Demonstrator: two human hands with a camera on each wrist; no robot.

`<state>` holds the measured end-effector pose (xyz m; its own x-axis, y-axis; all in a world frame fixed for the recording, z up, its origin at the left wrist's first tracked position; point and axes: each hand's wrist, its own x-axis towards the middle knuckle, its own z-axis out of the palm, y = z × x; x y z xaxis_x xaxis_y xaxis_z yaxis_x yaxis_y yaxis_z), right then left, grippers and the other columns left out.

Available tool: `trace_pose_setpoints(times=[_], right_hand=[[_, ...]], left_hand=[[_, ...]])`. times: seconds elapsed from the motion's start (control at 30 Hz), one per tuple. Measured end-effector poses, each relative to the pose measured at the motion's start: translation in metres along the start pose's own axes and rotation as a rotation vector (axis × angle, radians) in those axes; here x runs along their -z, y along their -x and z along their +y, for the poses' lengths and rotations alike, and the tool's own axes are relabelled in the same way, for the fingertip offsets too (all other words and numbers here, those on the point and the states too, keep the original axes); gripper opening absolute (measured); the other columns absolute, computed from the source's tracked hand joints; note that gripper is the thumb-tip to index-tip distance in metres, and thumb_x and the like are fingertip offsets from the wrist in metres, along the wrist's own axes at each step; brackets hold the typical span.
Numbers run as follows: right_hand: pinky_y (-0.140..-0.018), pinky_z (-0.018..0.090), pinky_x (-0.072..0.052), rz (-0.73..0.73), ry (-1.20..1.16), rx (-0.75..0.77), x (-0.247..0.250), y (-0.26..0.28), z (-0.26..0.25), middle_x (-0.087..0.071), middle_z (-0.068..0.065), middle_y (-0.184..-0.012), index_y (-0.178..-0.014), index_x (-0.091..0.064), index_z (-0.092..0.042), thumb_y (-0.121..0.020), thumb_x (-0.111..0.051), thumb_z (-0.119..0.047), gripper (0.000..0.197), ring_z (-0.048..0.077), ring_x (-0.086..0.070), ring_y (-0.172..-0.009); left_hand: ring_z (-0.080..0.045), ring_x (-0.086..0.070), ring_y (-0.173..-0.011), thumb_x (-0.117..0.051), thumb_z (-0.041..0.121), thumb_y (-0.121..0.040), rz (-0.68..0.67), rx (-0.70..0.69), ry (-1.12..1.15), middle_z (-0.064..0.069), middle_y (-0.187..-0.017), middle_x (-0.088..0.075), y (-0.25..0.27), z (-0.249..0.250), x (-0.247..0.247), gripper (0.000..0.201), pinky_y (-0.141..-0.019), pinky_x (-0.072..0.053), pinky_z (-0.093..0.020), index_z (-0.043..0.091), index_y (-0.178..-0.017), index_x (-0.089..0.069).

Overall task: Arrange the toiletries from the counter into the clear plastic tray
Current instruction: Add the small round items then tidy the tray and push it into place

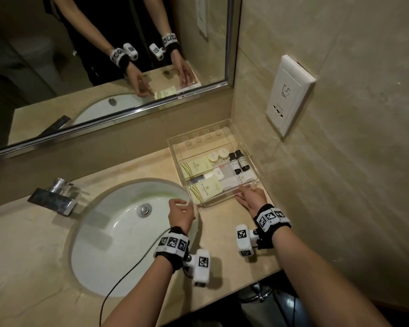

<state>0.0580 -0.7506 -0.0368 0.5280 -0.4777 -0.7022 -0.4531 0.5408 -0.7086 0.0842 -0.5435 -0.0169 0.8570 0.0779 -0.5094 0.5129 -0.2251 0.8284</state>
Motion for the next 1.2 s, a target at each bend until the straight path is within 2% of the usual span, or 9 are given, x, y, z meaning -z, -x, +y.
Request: trace_pose_setpoints(times=[0.13, 0.27, 0.4, 0.5, 0.57, 0.73, 0.83, 1.0, 1.2], right_hand=[[-0.099, 0.037, -0.052, -0.033, 0.01, -0.058, 0.004, 0.006, 0.008, -0.067, 0.02, -0.11, -0.109, -0.062, 0.007, -0.092, -0.061, -0.01, 0.023, 0.029, -0.069, -0.103], [-0.093, 0.031, -0.055, -0.111, -0.057, -0.1, 0.001, 0.012, 0.012, -0.064, 0.026, -0.117, -0.121, -0.053, 0.011, -0.095, -0.056, -0.006, 0.031, 0.029, -0.069, -0.101], [-0.073, 0.024, -0.061, -0.089, -0.071, -0.079, -0.007, 0.014, 0.014, -0.065, 0.03, -0.114, -0.121, -0.052, 0.011, -0.093, -0.058, -0.004, 0.032, 0.026, -0.074, -0.087], [-0.071, 0.024, -0.061, -0.073, -0.05, -0.047, -0.01, 0.012, 0.015, -0.066, 0.032, -0.11, -0.102, -0.054, 0.005, -0.092, -0.06, -0.001, 0.012, 0.026, -0.074, -0.083], [-0.069, 0.023, -0.061, -0.06, -0.046, -0.027, -0.01, 0.008, 0.015, -0.066, 0.033, -0.108, -0.094, -0.051, -0.001, -0.092, -0.059, 0.002, 0.01, 0.023, -0.073, -0.077], [-0.065, 0.019, -0.06, -0.065, -0.044, -0.012, -0.015, 0.004, 0.014, -0.066, 0.032, -0.1, -0.105, -0.049, 0.002, -0.092, -0.057, 0.004, 0.015, 0.014, -0.073, -0.061], [-0.063, 0.018, -0.059, -0.065, -0.053, -0.005, -0.019, 0.004, 0.006, -0.066, 0.027, -0.092, -0.092, -0.048, -0.001, -0.093, -0.054, 0.008, 0.011, 0.019, -0.072, -0.068], [-0.061, 0.017, -0.059, -0.065, -0.05, -0.024, -0.029, -0.001, -0.006, -0.068, 0.025, -0.087, -0.108, -0.052, 0.006, -0.093, -0.054, 0.006, 0.015, 0.016, -0.073, -0.064], [-0.066, 0.019, -0.06, -0.086, -0.084, -0.045, -0.04, -0.007, -0.018, -0.066, 0.024, -0.086, -0.11, -0.051, 0.008, -0.094, -0.053, 0.006, 0.016, 0.018, -0.072, -0.065]], left_hand=[[-0.019, -0.056, -0.083, -0.052, 0.015, -0.091, 0.008, -0.474, -0.429, -0.004, -0.094, -0.055, -0.003, 0.006, -0.006, 0.014, -0.079, -0.05, -0.032, 0.016, -0.102, -0.06], [-0.025, -0.049, -0.096, -0.042, 0.035, -0.098, -0.12, -0.488, -0.697, -0.006, -0.097, -0.044, -0.006, 0.005, -0.019, 0.031, -0.089, -0.043, -0.031, 0.036, -0.124, -0.059], [-0.028, -0.043, -0.113, -0.042, 0.035, -0.098, -0.101, -0.714, -1.006, -0.01, -0.123, -0.047, -0.004, 0.011, -0.032, 0.036, -0.097, -0.041, -0.038, 0.034, -0.133, -0.052], [-0.031, -0.033, -0.133, -0.042, 0.031, -0.098, -0.157, -0.76, -1.181, -0.009, -0.145, -0.038, -0.008, 0.012, -0.039, 0.042, -0.108, -0.033, -0.043, 0.031, -0.14, -0.044], [-0.031, -0.027, -0.139, -0.041, 0.029, -0.099, -0.186, -0.754, -1.217, -0.008, -0.15, -0.034, -0.015, 0.01, -0.041, 0.044, -0.112, -0.027, -0.043, 0.031, -0.143, -0.038], [-0.03, -0.024, -0.142, -0.042, 0.018, -0.099, -0.189, -0.797, -1.216, -0.009, -0.153, -0.03, -0.028, 0.002, -0.038, 0.049, -0.117, -0.024, -0.04, 0.032, -0.146, -0.033], [-0.032, -0.027, -0.141, -0.041, 0.019, -0.1, -0.165, -0.833, -1.194, -0.01, -0.152, -0.032, -0.036, 0.001, -0.038, 0.049, -0.116, -0.027, -0.042, 0.031, -0.146, -0.032], [-0.032, -0.029, -0.14, -0.04, 0.022, -0.1, -0.157, -0.817, -1.148, -0.011, -0.151, -0.035, -0.044, 0.006, -0.039, 0.047, -0.114, -0.031, -0.043, 0.03, -0.146, -0.034], [-0.029, -0.041, -0.132, -0.044, 0.024, -0.098, -0.063, -0.887, -0.996, -0.01, -0.141, -0.047, -0.035, 0.014, -0.023, 0.041, -0.108, -0.039, -0.042, 0.023, -0.139, -0.046]])
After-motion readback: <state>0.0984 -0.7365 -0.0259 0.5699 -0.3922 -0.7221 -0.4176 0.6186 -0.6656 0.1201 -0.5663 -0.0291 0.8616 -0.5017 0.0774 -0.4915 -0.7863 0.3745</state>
